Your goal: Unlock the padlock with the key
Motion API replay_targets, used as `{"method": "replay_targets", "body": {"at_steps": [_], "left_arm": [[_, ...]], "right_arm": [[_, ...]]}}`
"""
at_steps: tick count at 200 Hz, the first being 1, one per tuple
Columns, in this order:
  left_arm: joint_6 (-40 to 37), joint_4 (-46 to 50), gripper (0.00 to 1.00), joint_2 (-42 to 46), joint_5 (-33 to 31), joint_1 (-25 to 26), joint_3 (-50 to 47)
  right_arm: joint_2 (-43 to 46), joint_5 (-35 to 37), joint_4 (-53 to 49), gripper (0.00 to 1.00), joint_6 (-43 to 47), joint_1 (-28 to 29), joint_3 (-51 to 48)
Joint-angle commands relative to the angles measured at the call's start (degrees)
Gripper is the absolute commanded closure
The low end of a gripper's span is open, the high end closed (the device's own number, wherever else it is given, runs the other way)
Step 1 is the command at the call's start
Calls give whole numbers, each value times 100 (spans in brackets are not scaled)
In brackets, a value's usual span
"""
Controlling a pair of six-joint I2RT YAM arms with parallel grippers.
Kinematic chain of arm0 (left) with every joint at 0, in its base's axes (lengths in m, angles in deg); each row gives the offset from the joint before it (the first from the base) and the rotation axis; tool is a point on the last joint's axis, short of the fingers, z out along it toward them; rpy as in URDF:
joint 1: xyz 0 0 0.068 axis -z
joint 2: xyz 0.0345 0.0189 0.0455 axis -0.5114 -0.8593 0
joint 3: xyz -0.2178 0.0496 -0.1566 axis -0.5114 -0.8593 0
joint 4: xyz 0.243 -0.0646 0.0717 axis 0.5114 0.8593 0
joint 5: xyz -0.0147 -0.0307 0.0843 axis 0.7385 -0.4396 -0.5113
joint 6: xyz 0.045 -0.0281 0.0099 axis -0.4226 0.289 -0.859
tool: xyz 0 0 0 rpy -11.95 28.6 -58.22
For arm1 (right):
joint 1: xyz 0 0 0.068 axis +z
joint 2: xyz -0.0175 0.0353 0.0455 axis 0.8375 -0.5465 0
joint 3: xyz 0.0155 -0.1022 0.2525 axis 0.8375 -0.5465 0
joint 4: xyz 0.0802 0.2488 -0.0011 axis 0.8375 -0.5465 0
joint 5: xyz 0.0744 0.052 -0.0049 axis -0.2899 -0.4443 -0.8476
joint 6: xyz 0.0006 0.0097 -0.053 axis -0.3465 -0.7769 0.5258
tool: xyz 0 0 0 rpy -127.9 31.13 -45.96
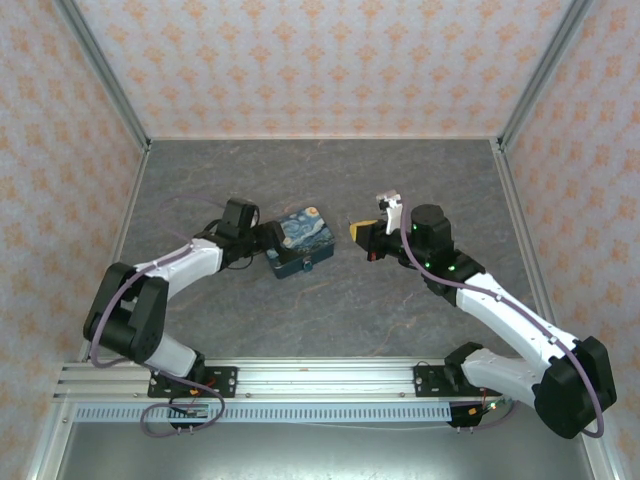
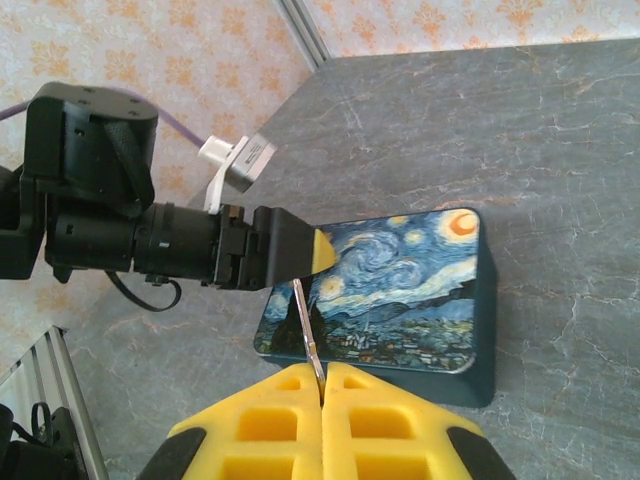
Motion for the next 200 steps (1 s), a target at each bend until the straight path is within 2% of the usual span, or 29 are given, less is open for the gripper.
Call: {"method": "replay_targets", "body": {"at_steps": [1, 52, 87, 107, 131, 156, 200], "left_arm": [[-915, 891, 36, -618, 71, 418, 117], [-2174, 1380, 39, -1439, 407, 901, 1175], [-2864, 1642, 38, -1764, 522, 927, 1922], [-2960, 1706, 34, -1750, 518, 916, 2328], [-2823, 1476, 24, -1358, 513, 898, 2487], [-2622, 1101, 14, -628, 381, 845, 2192], [-2320, 640, 13, 852, 502, 824, 841]], "right_arm": [[68, -43, -142, 100, 173, -19, 60], [217, -104, -413, 100, 271, -88, -25], [142, -166, -436, 100, 161, -147, -141], [-75, -188, -437, 100, 13, -167, -155], [-501, -313, -256, 100, -257, -182, -158], [-1140, -461, 45, 100, -580, -217, -100], [-2153, -764, 667, 100, -993, -392, 99]]}}
